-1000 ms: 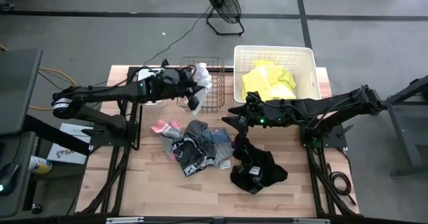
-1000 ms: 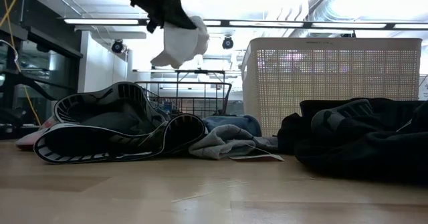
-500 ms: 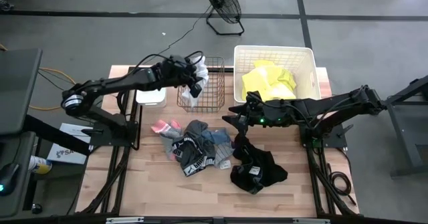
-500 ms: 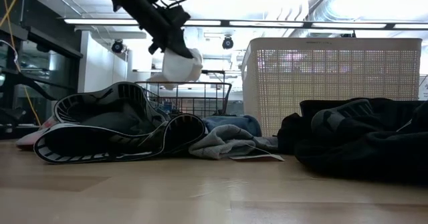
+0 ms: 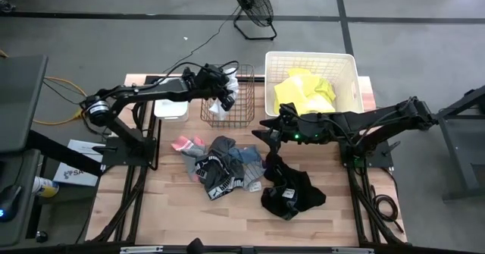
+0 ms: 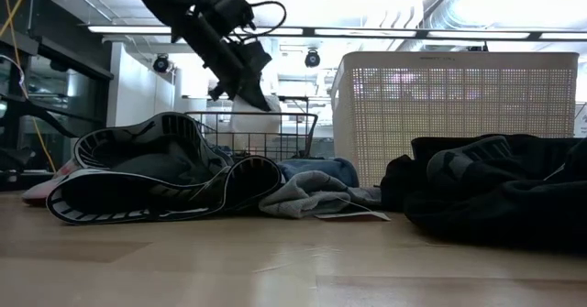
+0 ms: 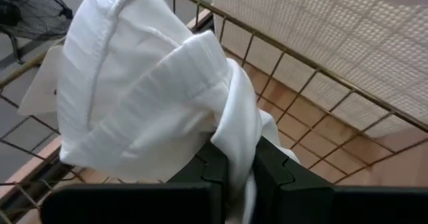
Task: Pick & Place Cloths
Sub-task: Put the white underwear into the gold wire basket
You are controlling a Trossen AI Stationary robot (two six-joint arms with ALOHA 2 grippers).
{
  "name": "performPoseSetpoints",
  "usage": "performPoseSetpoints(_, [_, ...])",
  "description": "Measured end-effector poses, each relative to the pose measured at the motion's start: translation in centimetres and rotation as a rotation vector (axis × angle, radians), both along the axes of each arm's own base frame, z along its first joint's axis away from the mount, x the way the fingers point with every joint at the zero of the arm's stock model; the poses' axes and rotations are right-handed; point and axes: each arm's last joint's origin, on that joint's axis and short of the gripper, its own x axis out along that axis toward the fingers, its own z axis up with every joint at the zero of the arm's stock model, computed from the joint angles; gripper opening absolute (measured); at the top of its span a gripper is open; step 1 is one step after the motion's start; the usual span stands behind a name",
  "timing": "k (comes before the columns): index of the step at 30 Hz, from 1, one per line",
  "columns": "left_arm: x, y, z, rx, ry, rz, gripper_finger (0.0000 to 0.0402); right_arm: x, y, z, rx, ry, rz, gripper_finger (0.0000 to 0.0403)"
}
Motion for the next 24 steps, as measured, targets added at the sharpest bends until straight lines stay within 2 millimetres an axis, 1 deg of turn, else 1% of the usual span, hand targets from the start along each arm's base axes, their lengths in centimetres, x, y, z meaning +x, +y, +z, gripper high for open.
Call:
performPoseSetpoints(5, [0.6,0.3,-1.4,-0.041,0.025,0.019,0.0025,0.0,0.0,0.0,0.000,0.001,0.000,0.0294])
performPoseSetpoints(10, [0.8,1.0,-2.3,-0.071,0.016,0.054,0.0025,-0.1,0.0,-0.2,0.003,0.019,-0.002,0.0294])
performPoseSetpoints(24, [0.7,1.6,-2.2,-0.072,-0.011,0.061,0.0025,-0.2,0.0,-0.5,0.021,0.043,-0.010,0.0294])
